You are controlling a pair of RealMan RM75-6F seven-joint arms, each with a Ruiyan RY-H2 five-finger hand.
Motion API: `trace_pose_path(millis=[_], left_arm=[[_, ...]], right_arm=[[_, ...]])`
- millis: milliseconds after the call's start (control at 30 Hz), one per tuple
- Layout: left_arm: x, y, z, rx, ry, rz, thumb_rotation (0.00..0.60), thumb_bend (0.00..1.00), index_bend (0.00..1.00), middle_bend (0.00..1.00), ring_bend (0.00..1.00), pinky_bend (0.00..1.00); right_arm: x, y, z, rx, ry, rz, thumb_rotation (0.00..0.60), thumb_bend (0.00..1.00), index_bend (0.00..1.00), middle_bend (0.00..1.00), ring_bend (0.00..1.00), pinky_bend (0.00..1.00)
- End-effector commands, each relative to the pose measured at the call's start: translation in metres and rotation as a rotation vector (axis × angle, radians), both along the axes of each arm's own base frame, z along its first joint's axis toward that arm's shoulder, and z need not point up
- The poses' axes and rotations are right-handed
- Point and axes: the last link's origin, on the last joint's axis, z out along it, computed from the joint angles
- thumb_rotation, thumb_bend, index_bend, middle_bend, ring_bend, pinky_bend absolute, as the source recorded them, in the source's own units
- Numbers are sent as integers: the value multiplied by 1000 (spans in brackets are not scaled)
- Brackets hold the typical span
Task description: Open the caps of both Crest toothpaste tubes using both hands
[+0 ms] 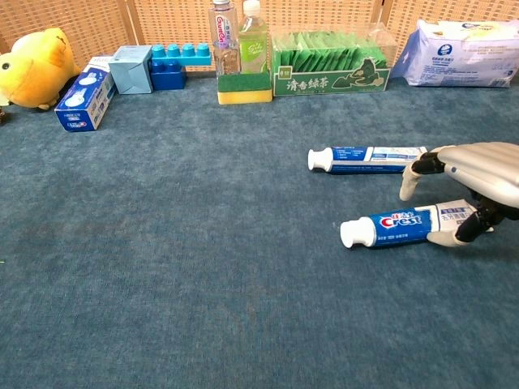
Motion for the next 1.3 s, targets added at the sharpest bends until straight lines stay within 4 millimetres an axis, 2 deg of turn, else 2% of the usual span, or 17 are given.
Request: trace_pose_path(millis=[33,600,767,867,1033,1133,1300], left_arm=[[0,0,0,0,-1,1,600,366,146,42,0,35],[-2,-3,0,3,-8,8,600,365,146,31,0,30],[-3,-3,0,6,-12,12,600,365,146,31,0,29],[-4,-5,1,8,-14,15,600,365,146,29,0,27],[-6,-8,5,18,-18,24,600,366,146,30,0,26],[-7,-10,6,23,-18,28,600,365,146,34,0,30],[-7,-10,5,3,-28,34,600,366,147,46,0,48]], right_arm=[[1,-1,-2,6,-1,1,600,264,344,230,138,173],[3,-8,-7,36,15,-3,600,296,370,230,137,175],[6,-12,-9,56,21,-1,600,339,459,261,161,193],[10,-16,-11,71,15,-1,600,375,564,343,222,266],[15,-22,-8,70,-37,15,600,443,779,558,454,541],[12,-24,-2,66,-59,17,600,463,844,619,519,627],[8,-25,7,70,-89,10,600,481,897,673,579,702]])
